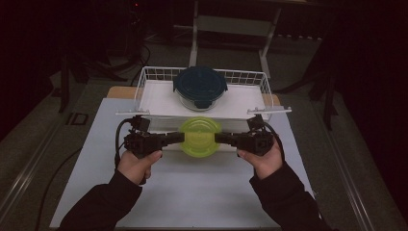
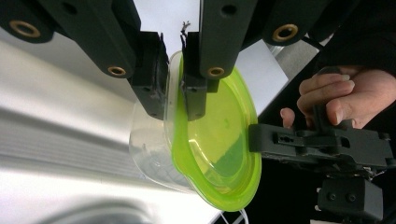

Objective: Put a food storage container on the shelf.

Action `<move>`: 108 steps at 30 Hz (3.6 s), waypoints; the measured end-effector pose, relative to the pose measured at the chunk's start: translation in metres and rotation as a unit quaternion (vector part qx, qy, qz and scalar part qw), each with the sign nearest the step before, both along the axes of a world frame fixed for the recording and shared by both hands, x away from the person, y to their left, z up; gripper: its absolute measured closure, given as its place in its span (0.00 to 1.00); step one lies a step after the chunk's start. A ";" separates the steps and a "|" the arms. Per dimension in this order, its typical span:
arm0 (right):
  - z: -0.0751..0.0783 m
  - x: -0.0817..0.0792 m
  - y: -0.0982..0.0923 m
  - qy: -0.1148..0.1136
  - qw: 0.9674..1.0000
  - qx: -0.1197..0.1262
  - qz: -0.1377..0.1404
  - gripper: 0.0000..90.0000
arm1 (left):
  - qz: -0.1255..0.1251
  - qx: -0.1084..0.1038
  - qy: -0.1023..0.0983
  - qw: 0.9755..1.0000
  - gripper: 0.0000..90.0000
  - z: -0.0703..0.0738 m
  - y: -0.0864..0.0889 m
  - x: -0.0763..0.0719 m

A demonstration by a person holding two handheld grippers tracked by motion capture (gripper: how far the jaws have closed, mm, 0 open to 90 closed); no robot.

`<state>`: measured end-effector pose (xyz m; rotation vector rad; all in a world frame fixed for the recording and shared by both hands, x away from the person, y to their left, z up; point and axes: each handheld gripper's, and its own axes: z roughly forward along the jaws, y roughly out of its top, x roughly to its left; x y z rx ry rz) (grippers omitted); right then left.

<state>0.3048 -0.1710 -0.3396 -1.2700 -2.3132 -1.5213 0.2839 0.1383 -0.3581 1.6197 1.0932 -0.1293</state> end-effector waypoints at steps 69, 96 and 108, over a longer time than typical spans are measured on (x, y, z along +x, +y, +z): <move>0.085 0.118 0.014 -0.013 0.997 0.014 -0.076 0.78 | 0.063 -0.013 -0.015 0.998 0.79 0.087 -0.005 0.121; 0.091 0.127 0.019 -0.044 0.997 0.030 -0.063 0.30 | 0.053 -0.014 -0.065 0.996 0.22 0.089 -0.001 0.122; 0.089 0.111 0.013 -0.067 0.997 0.027 -0.039 0.24 | 0.015 -0.006 -0.110 0.994 0.00 0.090 -0.001 0.103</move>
